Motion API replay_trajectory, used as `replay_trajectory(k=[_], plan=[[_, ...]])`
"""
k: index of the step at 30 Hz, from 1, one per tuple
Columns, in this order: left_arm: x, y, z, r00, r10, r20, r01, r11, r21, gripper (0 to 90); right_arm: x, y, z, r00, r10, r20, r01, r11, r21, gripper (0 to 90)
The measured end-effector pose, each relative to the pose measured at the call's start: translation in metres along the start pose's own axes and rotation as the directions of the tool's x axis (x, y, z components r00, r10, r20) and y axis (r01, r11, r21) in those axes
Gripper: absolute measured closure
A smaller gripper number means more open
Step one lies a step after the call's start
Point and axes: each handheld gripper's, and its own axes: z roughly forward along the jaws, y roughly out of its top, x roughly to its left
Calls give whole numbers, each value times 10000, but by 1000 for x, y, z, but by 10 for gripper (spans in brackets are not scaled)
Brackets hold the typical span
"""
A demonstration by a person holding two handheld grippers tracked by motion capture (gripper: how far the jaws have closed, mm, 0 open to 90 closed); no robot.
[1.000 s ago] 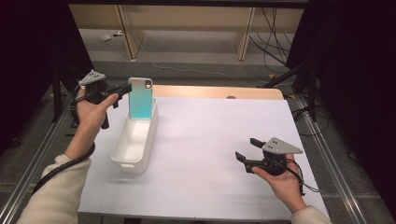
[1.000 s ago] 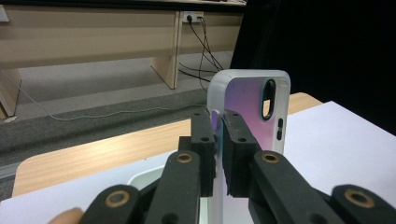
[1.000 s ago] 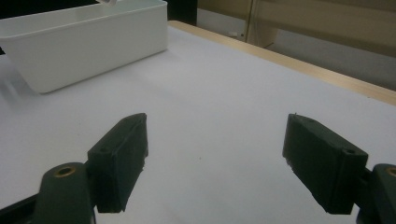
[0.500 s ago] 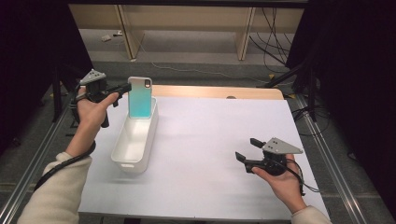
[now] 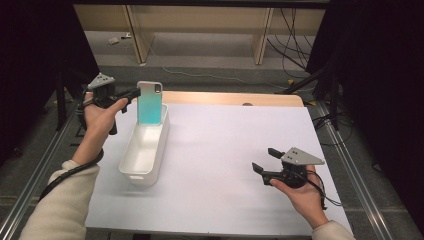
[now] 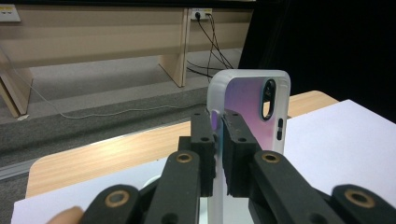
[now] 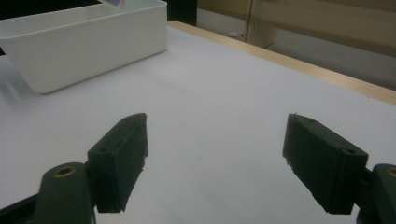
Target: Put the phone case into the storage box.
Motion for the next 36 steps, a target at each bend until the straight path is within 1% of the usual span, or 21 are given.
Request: replay_trajectory(k=[3,5,7,8,9,11,12,14,17,19,22,23,24,29,30,33,34,36], plan=[[1,0,2,10000,-23,-2,23,10000,-7,840,-1,0,0,9999,-152,68,153,9998,-92,234],[2,0,3,10000,-7,-28,7,10000,11,840,-1,0,0,9999,-126,59,126,9999,-104,233],[2,0,4,10000,-9,-23,9,10000,26,840,0,0,0,10000,-3,56,3,10000,-35,233],[2,-1,5,10000,3,-21,-3,10000,52,840,-1,0,1,9998,-143,108,145,9998,-119,233],[3,-1,6,10000,-15,-34,16,10000,50,840,1,0,0,10000,74,22,-74,10000,8,233],[3,-1,7,10000,-26,-54,26,10000,47,840,0,0,0,10000,-39,27,39,10000,1,234],[4,-1,7,10000,-50,-34,50,10000,47,840,-1,0,0,9998,-169,81,170,9998,-97,234],[4,-1,8,10000,-32,-53,33,10000,70,840,0,0,0,10000,66,-28,-66,10000,31,233],[5,-1,10,10000,-59,-71,59,10000,69,840,0,0,0,10000,55,-36,-54,10000,38,234],[5,-2,11,9999,-95,-55,95,9999,47,840,-1,0,0,10000,-57,53,57,10000,-69,234],[6,-3,13,9999,-101,-99,102,9999,107,840,-1,0,0,10000,-63,57,63,9999,-81,234],[6,-3,14,9999,-108,-103,109,9999,112,840,0,0,0,10000,8,-1,-8,10000,13,233],[7,-3,15,9999,-106,-118,107,9999,116,840,-1,0,0,10000,-57,59,57,10000,-70,234],[8,-4,18,9998,-96,-171,99,9998,166,840,-1,0,0,10000,-67,56,68,10000,-55,234],[8,-4,18,9998,-106,-192,109,9998,175,840,-1,-1,1,9999,-149,79,149,9999,-79,234],[9,-5,21,9997,-101,-205,106,9997,228,840,-1,0,0,10000,-61,24,61,10000,-38,234],[9,-5,21,9998,-114,-185,118,9997,215,840,0,0,0,10000,62,-25,-62,10000,48,234],[9,-5,22,9997,-114,-197,119,9996,254,840,0,0,0,10000,43,-14,-43,10000,42,234]])
